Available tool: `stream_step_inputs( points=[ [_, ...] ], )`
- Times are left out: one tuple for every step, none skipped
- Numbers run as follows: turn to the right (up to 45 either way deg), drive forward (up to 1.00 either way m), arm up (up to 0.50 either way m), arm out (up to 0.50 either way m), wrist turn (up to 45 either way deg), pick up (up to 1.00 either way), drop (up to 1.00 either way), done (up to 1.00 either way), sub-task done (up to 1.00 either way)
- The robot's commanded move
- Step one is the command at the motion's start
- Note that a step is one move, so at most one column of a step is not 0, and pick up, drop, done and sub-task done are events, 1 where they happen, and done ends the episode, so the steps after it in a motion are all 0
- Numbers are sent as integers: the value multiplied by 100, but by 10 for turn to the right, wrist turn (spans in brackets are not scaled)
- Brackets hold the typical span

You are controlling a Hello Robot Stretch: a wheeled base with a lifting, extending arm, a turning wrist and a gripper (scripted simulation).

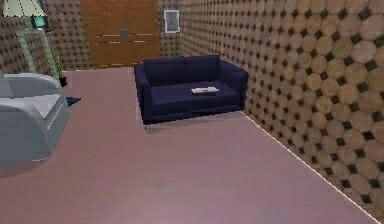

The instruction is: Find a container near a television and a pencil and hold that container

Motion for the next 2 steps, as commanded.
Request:
stream_step_inputs(
  points=[
    [0,0,0,0,450,0,0,0,0],
    [0,0,0,0,450,0,0,0,0]
  ],
)
